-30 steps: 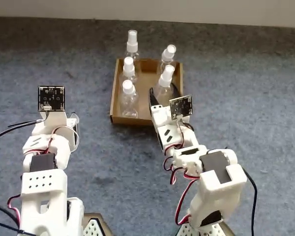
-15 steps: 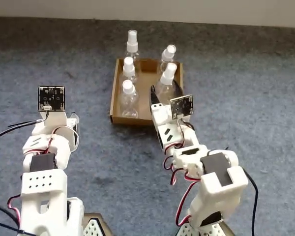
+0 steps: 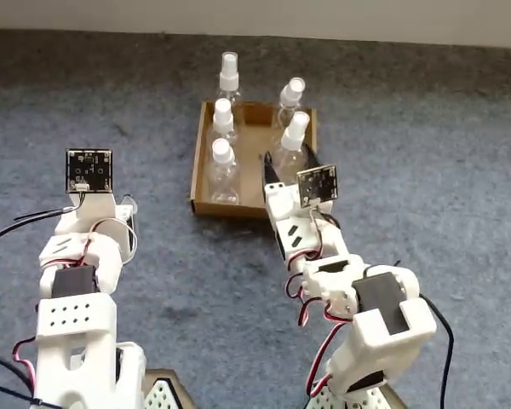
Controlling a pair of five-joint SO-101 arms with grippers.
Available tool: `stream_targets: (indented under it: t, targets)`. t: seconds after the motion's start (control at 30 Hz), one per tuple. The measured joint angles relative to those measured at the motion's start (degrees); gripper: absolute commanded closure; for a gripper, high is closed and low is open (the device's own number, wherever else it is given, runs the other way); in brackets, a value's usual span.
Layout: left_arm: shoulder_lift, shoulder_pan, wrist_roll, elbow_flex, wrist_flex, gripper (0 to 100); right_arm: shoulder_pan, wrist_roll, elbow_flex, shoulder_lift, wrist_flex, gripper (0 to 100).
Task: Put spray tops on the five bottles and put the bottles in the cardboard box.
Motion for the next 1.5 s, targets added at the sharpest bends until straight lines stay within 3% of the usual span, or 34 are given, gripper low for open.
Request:
stream_targets:
  t: [0.13,0.63,0.87,1.17,1.4,1.5]
  targets:
    - [0.0,0.0,0.0,0.0,0.0,86,0.0,0.0,0.0,0.0,0.18,72.5]
    - [0.0,0.0,0.0,0.0,0.0,86,0.0,0.0,0.0,-0.09,0.18,72.4]
    - [0.0,0.0,0.0,0.0,0.0,86,0.0,0.0,0.0,-7.91,1.85,72.4]
    - [0.0,0.0,0.0,0.0,0.0,86,0.0,0.0,-1.05,-24.88,20.48,72.4]
    - [0.0,0.0,0.0,0.0,0.0,86,0.0,0.0,-8.35,-45.36,48.53,73.2]
    - [0.0,0.0,0.0,0.0,0.0,86,0.0,0.0,-9.32,-53.8,59.87,81.4]
